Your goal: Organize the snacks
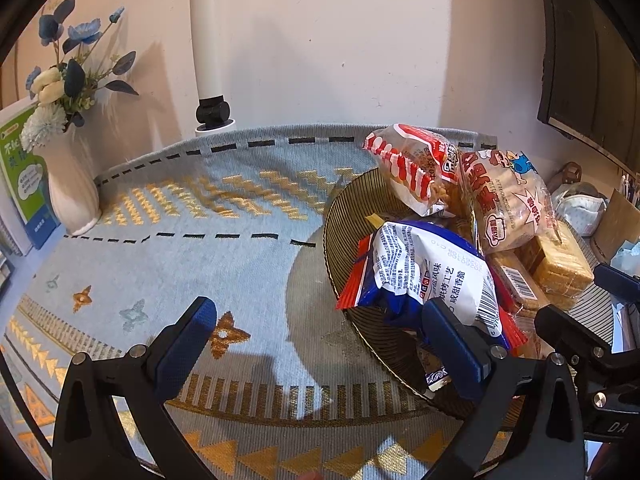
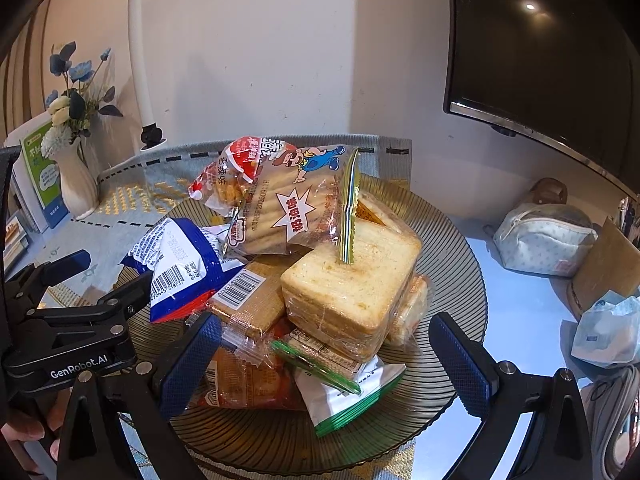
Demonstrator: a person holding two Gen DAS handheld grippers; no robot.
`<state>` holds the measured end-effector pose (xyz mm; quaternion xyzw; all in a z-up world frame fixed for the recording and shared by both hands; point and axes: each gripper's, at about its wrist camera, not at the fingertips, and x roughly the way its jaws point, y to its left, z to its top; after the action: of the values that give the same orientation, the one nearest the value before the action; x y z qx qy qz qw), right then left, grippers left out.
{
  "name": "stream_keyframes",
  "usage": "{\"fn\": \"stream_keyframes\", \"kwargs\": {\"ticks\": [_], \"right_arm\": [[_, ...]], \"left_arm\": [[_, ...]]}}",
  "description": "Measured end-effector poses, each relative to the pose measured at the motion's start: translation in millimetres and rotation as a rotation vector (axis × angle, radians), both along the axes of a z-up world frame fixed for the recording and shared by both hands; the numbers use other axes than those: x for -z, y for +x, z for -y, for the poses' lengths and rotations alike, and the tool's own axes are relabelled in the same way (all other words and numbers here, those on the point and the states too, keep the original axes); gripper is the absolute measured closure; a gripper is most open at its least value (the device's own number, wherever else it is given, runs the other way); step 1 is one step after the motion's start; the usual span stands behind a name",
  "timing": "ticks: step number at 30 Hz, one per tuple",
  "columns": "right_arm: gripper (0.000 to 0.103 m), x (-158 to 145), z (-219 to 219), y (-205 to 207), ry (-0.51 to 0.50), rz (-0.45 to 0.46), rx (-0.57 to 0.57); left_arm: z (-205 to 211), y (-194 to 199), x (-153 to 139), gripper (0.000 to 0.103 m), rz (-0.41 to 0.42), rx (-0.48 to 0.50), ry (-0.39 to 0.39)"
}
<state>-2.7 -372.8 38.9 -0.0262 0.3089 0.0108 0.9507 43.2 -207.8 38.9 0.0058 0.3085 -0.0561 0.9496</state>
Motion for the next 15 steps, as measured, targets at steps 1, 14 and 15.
{"fn": "stream_keyframes", "kwargs": {"ticks": [1, 14, 15], "right_arm": [[0.000, 0.1, -0.2, 0.2, -0.001, -0.001, 0.000], [0.000, 0.8, -1.4, 0.3, -0.001, -0.007, -0.002], [0.000, 1.0, -1.6, 0.2, -0.002, -0.008, -0.002]], "left_arm": [[0.9, 0.3, 0.0, 0.001, 0.000, -0.003, 0.000], [0.7, 0.4, 0.2, 0.001, 0.001, -0.003, 0.002], [0.4, 0.7, 0.2, 0.001, 0.001, -0.003, 0.002]]}}
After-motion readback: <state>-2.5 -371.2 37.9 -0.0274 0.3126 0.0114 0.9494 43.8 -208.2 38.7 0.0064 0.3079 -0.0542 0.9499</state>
